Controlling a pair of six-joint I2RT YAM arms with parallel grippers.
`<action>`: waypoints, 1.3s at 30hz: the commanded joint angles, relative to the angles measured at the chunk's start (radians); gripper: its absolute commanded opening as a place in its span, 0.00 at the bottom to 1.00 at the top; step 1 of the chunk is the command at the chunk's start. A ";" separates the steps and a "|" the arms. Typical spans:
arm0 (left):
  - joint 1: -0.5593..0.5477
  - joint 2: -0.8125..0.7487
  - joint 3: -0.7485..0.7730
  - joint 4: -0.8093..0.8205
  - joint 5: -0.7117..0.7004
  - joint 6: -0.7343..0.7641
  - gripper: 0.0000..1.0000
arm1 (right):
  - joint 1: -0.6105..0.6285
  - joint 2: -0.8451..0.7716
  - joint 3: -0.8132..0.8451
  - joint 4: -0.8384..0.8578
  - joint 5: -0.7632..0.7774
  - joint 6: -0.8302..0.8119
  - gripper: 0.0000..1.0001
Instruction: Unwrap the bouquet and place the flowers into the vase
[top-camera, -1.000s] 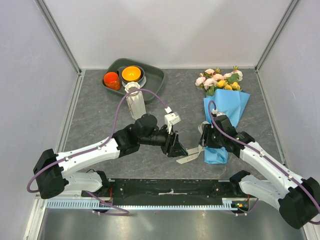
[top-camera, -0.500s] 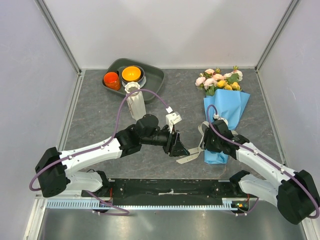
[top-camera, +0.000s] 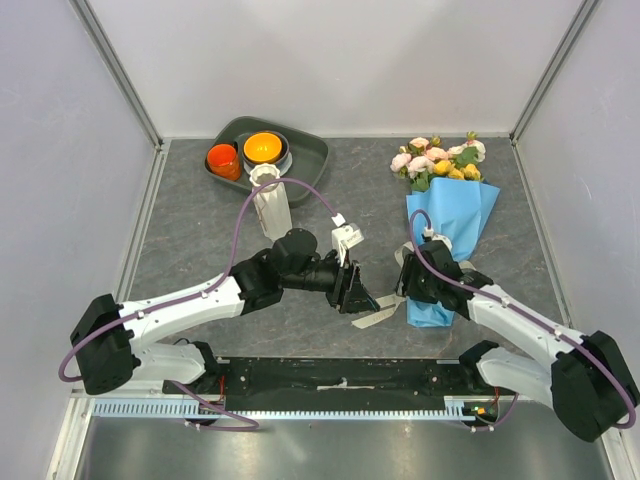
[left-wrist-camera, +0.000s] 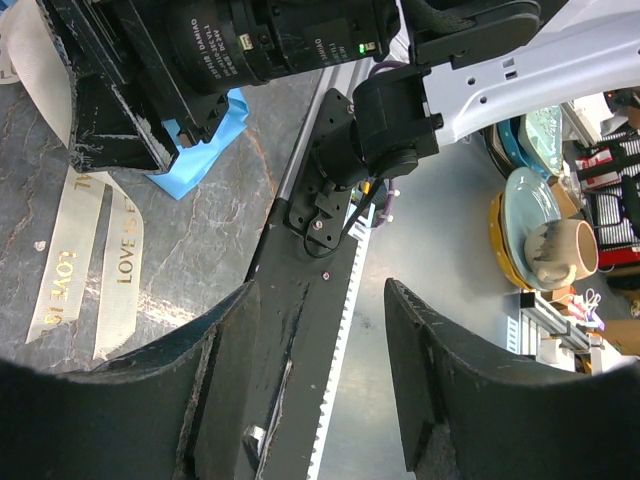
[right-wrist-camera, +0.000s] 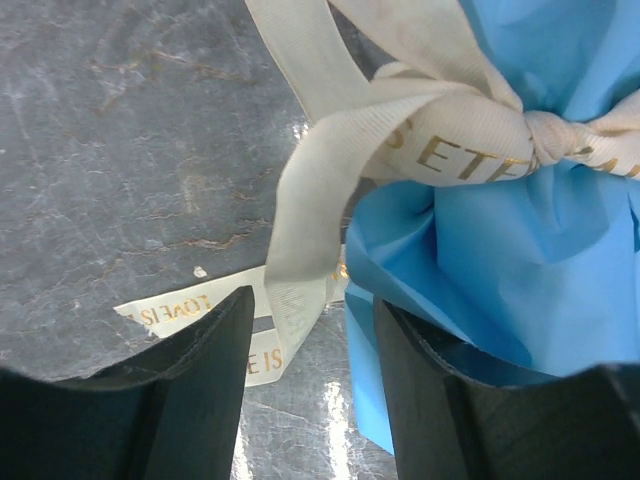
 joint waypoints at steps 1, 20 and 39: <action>-0.006 -0.003 0.000 0.037 -0.024 -0.017 0.60 | 0.004 -0.050 0.027 0.040 0.041 -0.021 0.61; -0.007 -0.031 -0.029 0.024 -0.042 -0.014 0.60 | 0.007 0.068 0.017 0.183 0.004 -0.016 0.37; -0.007 -0.009 -0.021 -0.013 -0.073 0.013 0.63 | 0.007 -0.187 0.083 0.031 -0.028 0.039 0.08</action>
